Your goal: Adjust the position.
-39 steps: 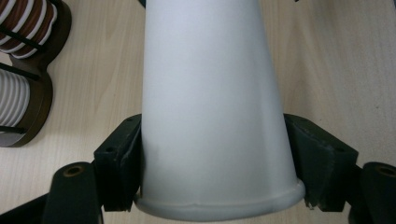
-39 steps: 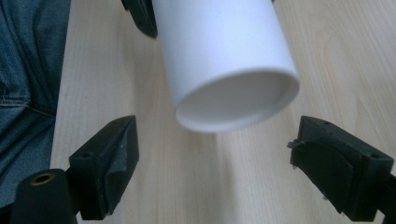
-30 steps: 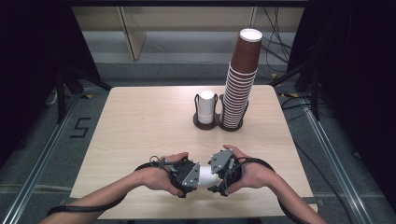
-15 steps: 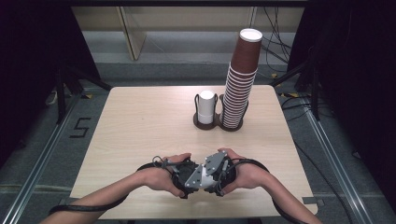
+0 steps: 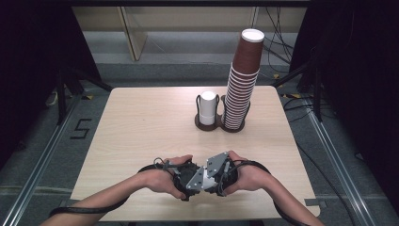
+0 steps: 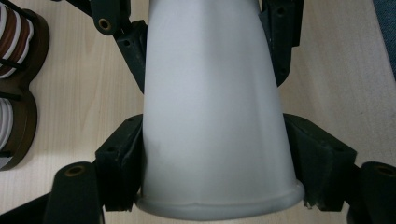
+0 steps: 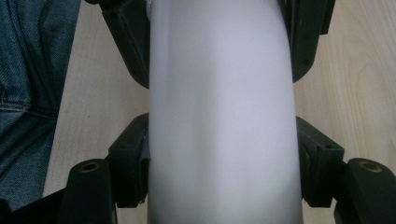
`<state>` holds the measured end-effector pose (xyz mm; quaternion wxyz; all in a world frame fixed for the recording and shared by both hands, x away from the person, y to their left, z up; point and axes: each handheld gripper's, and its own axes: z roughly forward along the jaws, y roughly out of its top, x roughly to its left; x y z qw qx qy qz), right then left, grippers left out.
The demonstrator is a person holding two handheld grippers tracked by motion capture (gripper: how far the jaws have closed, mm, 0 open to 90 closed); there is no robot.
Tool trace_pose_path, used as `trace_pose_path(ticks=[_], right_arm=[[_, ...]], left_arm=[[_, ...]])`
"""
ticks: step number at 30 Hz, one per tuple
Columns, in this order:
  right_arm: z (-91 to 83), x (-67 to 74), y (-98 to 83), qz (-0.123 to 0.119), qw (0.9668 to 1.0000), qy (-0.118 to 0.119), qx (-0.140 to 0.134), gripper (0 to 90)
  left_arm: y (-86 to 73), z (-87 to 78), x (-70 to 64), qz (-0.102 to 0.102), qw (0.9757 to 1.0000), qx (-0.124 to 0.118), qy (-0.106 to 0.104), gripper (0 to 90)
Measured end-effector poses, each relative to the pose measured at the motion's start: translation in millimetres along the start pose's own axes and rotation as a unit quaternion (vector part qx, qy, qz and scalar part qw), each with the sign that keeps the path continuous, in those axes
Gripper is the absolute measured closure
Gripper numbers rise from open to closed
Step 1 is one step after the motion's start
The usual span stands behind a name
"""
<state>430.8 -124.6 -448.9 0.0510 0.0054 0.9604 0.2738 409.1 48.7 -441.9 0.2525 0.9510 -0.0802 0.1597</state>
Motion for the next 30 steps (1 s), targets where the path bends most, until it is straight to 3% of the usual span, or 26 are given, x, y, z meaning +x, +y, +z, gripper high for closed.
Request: trace_pose_path(ticks=[3, 4, 5, 6, 8, 9, 10, 11, 16, 21, 23, 24, 25, 26, 28, 30], right_arm=[[0.2, -0.9, -1.0, -0.019, 0.9998, -0.006, -0.004, 33.6], [-0.6, 1.9, -2.5, -0.004, 1.0, -0.005, -0.001, 33.6], [-0.6, 1.9, -2.5, -0.004, 1.0, -0.005, -0.001, 33.6], [0.0, -2.7, -3.9, -0.04, 0.9991, -0.01, -0.013, 33.7], [0.3, -2.3, -5.2, -0.032, 0.9993, -0.012, -0.014, 33.7], [-0.8, 0.5, -7.3, -0.012, 0.9998, -0.012, -0.01, 33.7], [-0.4, -2.5, -8.0, -0.032, 0.9992, -0.012, -0.022, 33.7], [-1.1, -3.0, -12.1, -0.034, 0.9989, -0.016, -0.029, 33.7], [-4.0, -3.0, -24.0, -0.02, 0.9985, -0.022, -0.047, 33.6], [-3.8, -2.1, -46.6, 0.003, 0.9952, -0.041, -0.089, 33.5], [-3.3, -0.8, -49.9, 0.015, 0.9943, -0.04, -0.097, 33.5], [-3.3, -0.3, -52.7, 0.02, 0.993, -0.043, -0.108, 33.5], [-3.1, 0.8, -57.7, 0.03, 0.9894, -0.054, -0.131, 33.5], [-3.1, 0.8, -57.7, 0.03, 0.9894, -0.054, -0.131, 33.5], [-3.4, 2.1, -62.3, 0.046, 0.9845, -0.066, -0.156, 33.4], [-3.8, 2.8, -66.0, 0.059, 0.9784, -0.077, -0.182, 33.4]], left_arm=[[-0.4, 0.7, -0.1, -0.001, 1.0, -0.009, 0.0, 22.2], [-0.6, 0.5, 0.4, -0.004, 1.0, -0.009, 0.002, 19.0], [-0.6, 0.5, 0.4, -0.004, 1.0, -0.009, 0.002, 15.0], [-1.3, 0.2, 0.7, -0.007, 0.9999, -0.008, 0.003, 12.8], [-2.5, -0.3, 1.0, -0.015, 0.9997, -0.015, 0.008, 9.2], [-3.5, -1.8, 0.9, -0.02, 0.9996, -0.012, 0.013, 9.2], [-4.8, -2.9, 1.0, -0.023, 0.9995, -0.016, 0.014, 7.0], [-7.1, -5.0, 1.1, -0.03, 0.9991, -0.023, 0.017, 4.9], [-15.5, -10.3, 0.4, -0.037, 0.9984, -0.034, 0.024, 4.4], [-29.2, -14.2, -1.9, -0.056, 0.9967, -0.047, 0.033, 5.3], [-30.8, -14.6, -2.1, -0.067, 0.9956, -0.056, 0.035, 5.3], [-32.4, -15.9, -0.9, -0.076, 0.9946, -0.064, 0.032, 5.3], [-34.7, -16.6, -0.1, -0.094, 0.9917, -0.08, 0.036, 5.4], [-34.7, -16.6, -0.1, -0.094, 0.9917, -0.08, 0.036, 5.5], [-37.1, -17.8, 2.0, -0.11, 0.989, -0.094, 0.032, 5.5], [-39.2, -17.1, 3.1, -0.132, 0.9836, -0.118, 0.034, 5.8]])
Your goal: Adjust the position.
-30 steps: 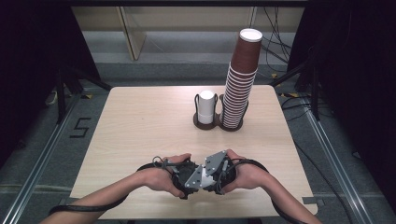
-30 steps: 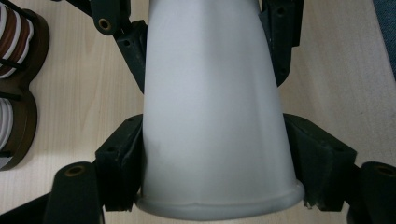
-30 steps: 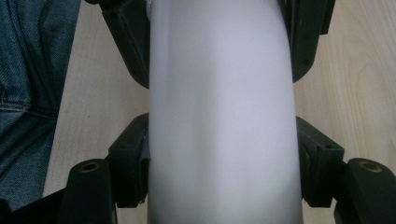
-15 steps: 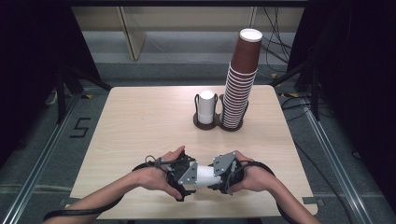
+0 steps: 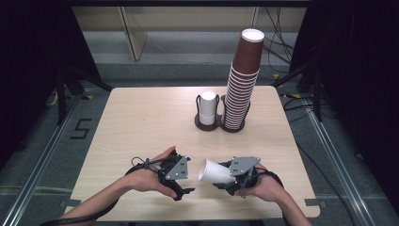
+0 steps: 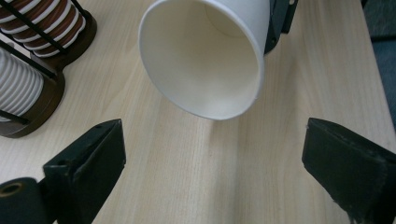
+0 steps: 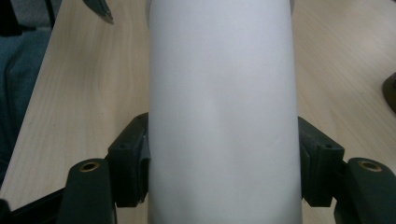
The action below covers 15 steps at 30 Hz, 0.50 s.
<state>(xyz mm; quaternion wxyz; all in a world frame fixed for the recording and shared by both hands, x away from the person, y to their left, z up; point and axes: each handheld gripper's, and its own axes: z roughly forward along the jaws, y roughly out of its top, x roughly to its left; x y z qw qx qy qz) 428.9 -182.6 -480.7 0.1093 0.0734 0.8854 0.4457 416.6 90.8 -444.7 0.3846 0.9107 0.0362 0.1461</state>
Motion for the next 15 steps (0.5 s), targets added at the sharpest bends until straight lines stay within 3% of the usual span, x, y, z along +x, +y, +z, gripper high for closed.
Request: trace_pose_path(ticks=[2, 3, 8, 13, 15], right_arm=[[-0.9, -0.6, -0.5, -0.005, 0.9999, -0.006, -0.008, 33.4], [-1.2, 0.3, -2.0, 0.005, 0.9998, -0.01, -0.019, 33.4], [-1.2, 2.0, -3.7, 0.014, 0.9988, -0.023, -0.041, 33.4], [-1.0, 3.7, -7.3, 0.017, 0.9972, -0.038, -0.062, 33.4], [-1.5, 3.2, -9.6, 0.015, 0.9963, -0.048, -0.07, 33.4]], left_arm=[[-0.2, 0.1, 0.7, -0.007, 1.0, -0.004, -0.006, 5.8], [-0.4, 0.4, 0.2, -0.017, 0.9998, -0.012, -0.006, 5.7], [0.6, 0.1, 1.1, -0.028, 0.9993, -0.025, -0.007, 5.3], [3.5, -2.8, 6.8, -0.051, 0.9974, -0.048, -0.019, 4.3], [5.8, -2.6, 9.7, -0.061, 0.9964, -0.057, -0.015, 3.8]])
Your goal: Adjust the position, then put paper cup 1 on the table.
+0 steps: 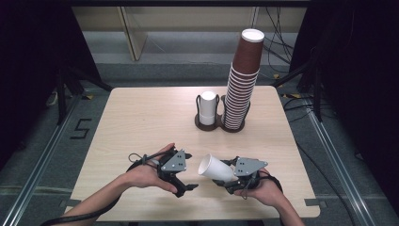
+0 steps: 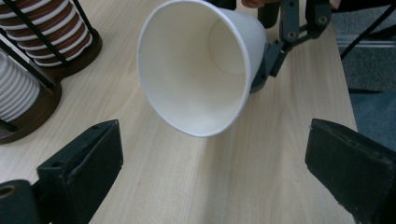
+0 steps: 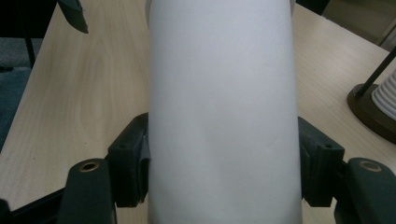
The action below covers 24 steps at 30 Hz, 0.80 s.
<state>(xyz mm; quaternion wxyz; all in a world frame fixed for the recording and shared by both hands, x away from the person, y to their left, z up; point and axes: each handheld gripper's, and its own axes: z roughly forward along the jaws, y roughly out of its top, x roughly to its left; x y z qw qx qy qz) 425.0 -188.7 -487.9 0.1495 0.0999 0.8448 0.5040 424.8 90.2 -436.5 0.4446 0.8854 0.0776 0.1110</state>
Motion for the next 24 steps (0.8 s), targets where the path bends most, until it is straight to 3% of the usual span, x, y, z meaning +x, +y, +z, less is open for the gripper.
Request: trace_pose_path(ticks=[2, 4, 5, 7, 15, 17, 20, 24], right_arm=[[-0.1, 0.2, -0.5, 0.006, 1.0, 0.001, -0.004, 33.4], [-1.1, -1.5, -0.4, -0.004, 0.9999, -0.006, -0.009, 33.4], [-1.6, 0.0, -0.5, 0.008, 0.9999, -0.004, -0.007, 33.4], [-1.7, -1.1, -0.1, 0.007, 0.9999, -0.007, -0.013, 33.4], [2.3, -1.2, 0.7, 0.003, 0.9999, -0.004, -0.016, 33.4], [3.5, 0.4, 0.2, 0.009, 0.9998, -0.003, -0.017, 33.4], [4.2, 0.7, 0.4, -0.001, 0.9999, 0.0, -0.016, 33.4], [4.5, 2.7, 2.0, -0.007, 0.9997, 0.007, -0.021, 33.4]], left_arm=[[1.2, 0.0, 0.5, -0.002, 1.0, -0.002, 0.0, 3.7], [3.4, -0.3, 1.1, -0.004, 1.0, -0.003, -0.005, 3.3], [3.9, 0.4, 0.6, -0.005, 0.9999, -0.009, -0.005, 3.3], [5.2, 0.4, -0.5, -0.006, 0.9999, -0.012, -0.008, 3.1], [5.5, -3.6, 0.0, -0.003, 1.0, -0.006, 0.002, 2.9], [5.2, -4.3, 2.0, -0.01, 0.9999, -0.009, 0.005, 2.7], [5.3, -3.9, 3.7, -0.017, 0.9998, -0.011, 0.0, 1.7], [6.2, 2.7, 8.5, -0.042, 0.9985, -0.027, -0.022, 1.3]])
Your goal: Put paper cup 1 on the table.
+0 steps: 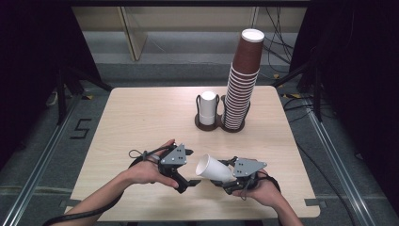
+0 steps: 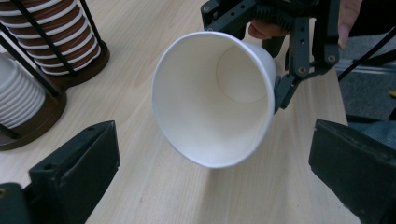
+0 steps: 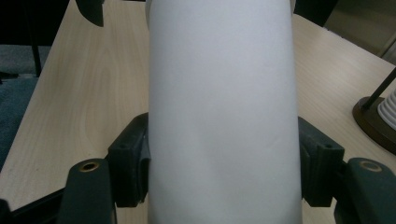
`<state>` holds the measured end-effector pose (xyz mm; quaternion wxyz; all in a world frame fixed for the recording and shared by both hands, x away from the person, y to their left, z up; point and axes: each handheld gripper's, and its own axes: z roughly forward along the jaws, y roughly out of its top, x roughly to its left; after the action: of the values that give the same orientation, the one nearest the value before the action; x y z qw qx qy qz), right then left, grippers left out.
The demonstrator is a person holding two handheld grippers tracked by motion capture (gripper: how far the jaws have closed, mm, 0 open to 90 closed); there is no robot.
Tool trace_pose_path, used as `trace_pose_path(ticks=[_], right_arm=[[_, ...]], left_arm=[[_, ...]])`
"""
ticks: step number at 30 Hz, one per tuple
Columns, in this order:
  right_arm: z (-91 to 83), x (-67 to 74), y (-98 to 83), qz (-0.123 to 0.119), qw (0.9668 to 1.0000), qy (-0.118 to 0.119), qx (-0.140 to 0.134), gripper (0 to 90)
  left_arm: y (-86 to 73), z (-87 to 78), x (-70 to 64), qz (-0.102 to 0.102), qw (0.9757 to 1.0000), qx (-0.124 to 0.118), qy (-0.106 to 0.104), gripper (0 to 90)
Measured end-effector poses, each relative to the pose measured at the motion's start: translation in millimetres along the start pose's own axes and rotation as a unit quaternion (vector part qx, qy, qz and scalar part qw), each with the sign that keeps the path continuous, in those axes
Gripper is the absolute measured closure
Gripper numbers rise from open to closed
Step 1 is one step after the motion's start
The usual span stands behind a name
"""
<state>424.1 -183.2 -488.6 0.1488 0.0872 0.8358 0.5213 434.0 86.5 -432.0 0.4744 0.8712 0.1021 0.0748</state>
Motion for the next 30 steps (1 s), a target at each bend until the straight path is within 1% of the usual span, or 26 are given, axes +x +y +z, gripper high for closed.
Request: trace_pose_path(ticks=[1, 2, 3, 5, 6, 8, 9, 10, 11, 12, 13, 14, 15, 16, 17, 19, 21, 22, 23, 24, 25, 27, 28, 29, 30], right_arm=[[-0.6, 0.0, 0.6, 0.0, 1.0, 0.0, -0.001, 33.4], [-0.7, 0.7, 0.8, 0.006, 1.0, 0.002, -0.001, 33.4], [-0.7, 0.7, 0.8, 0.006, 1.0, 0.002, -0.001, 33.4], [-1.7, 0.3, 1.5, -0.002, 1.0, 0.003, -0.005, 33.5], [-1.7, 0.3, 1.5, -0.002, 1.0, 0.003, -0.005, 33.5], [-2.4, 0.6, 1.8, -0.002, 0.9999, 0.004, -0.01, 33.4], [-2.3, 1.2, 1.8, 0.001, 0.9999, 0.007, -0.011, 33.5], [-2.3, 1.2, 1.8, 0.001, 0.9999, 0.007, -0.011, 33.5], [-2.4, 2.0, 3.2, 0.0, 0.9999, 0.011, -0.008, 33.5], [-2.4, 2.0, 3.2, 0.0, 0.9999, 0.011, -0.008, 33.5], [-2.5, 3.0, 5.3, -0.001, 0.9999, 0.011, -0.012, 33.5], [-2.5, 3.1, 5.9, -0.006, 0.9998, 0.011, -0.013, 33.5], [-2.5, 3.1, 5.9, -0.006, 0.9998, 0.011, -0.013, 33.5], [-2.3, 3.9, 6.5, -0.009, 0.9998, 0.012, -0.013, 33.5], [-1.8, 5.2, 6.9, -0.007, 0.9998, 0.016, -0.013, 33.5], [-0.1, 6.8, 7.9, -0.022, 0.9995, 0.018, -0.011, 33.5], [0.8, 7.1, 8.2, -0.023, 0.9995, 0.019, -0.011, 33.6], [2.2, 7.7, 8.7, -0.022, 0.9994, 0.024, -0.01, 33.5], [2.5, 8.5, 8.8, -0.016, 0.9995, 0.027, -0.008, 33.6], [2.5, 8.5, 8.8, -0.016, 0.9995, 0.027, -0.008, 33.6], [3.1, 8.6, 9.3, -0.017, 0.9994, 0.027, -0.01, 33.6], [3.6, 9.2, 9.6, -0.016, 0.9994, 0.03, -0.01, 33.6], [3.8, 9.0, 9.6, -0.022, 0.9992, 0.032, -0.011, 33.6], [4.0, 9.6, 9.4, -0.021, 0.9992, 0.034, -0.01, 33.6], [4.0, 9.6, 9.4, -0.021, 0.9992, 0.034, -0.01, 33.6]], left_arm=[[0.2, 1.2, 0.9, 0.002, 1.0, 0.002, -0.002, 1.1], [0.2, 3.3, 1.4, 0.0, 1.0, -0.003, -0.008, 1.1], [0.2, 3.3, 1.4, 0.0, 1.0, -0.003, -0.008, 1.0], [1.9, 5.6, 2.4, 0.004, 0.9999, 0.001, -0.012, 1.1], [2.7, 6.6, 3.1, 0.006, 0.9999, 0.003, -0.013, 1.1], [4.0, 9.9, 2.7, 0.003, 0.9997, -0.002, -0.023, 1.1], [5.2, 12.7, 2.8, 0.01, 0.9995, 0.001, -0.029, 1.1], [5.2, 12.7, 2.8, 0.01, 0.9995, 0.001, -0.029, 1.2], [6.6, 14.6, 3.4, 0.018, 0.9993, 0.003, -0.033, 1.3], [6.6, 14.6, 3.4, 0.018, 0.9993, 0.003, -0.033, 1.3], [7.7, 16.3, 2.8, 0.012, 0.9992, -0.002, -0.039, 1.6], [8.3, 16.1, 3.2, 0.017, 0.999, 0.002, -0.041, 1.6], [8.3, 16.1, 3.2, 0.017, 0.999, 0.002, -0.041, 1.6], [8.2, 17.5, 1.7, 0.011, 0.9989, -0.008, -0.045, 1.7], [8.7, 17.0, 1.7, 0.015, 0.9988, -0.005, -0.046, 1.7], [9.1, 16.2, 3.0, 0.016, 0.9984, -0.008, -0.053, 1.8], [9.2, 15.5, 4.0, 0.019, 0.9984, -0.007, -0.053, 2.2], [8.7, 15.4, 4.1, 0.016, 0.998, -0.011, -0.059, 3.6], [8.6, 15.1, 4.0, 0.018, 0.9979, -0.01, -0.061, 4.7], [8.6, 15.1, 4.0, 0.018, 0.9979, -0.01, -0.061, 6.9], [8.5, 14.7, 3.9, 0.022, 0.9979, -0.012, -0.06, 6.9], [9.0, 13.8, 4.4, 0.02, 0.9978, -0.019, -0.06, 11.2], [9.0, 13.6, 4.4, 0.018, 0.9978, -0.021, -0.06, 12.9], [9.2, 12.5, 5.1, 0.025, 0.9977, -0.015, -0.062, 14.6], [9.2, 12.5, 5.1, 0.025, 0.9977, -0.015, -0.062, 15.0]])
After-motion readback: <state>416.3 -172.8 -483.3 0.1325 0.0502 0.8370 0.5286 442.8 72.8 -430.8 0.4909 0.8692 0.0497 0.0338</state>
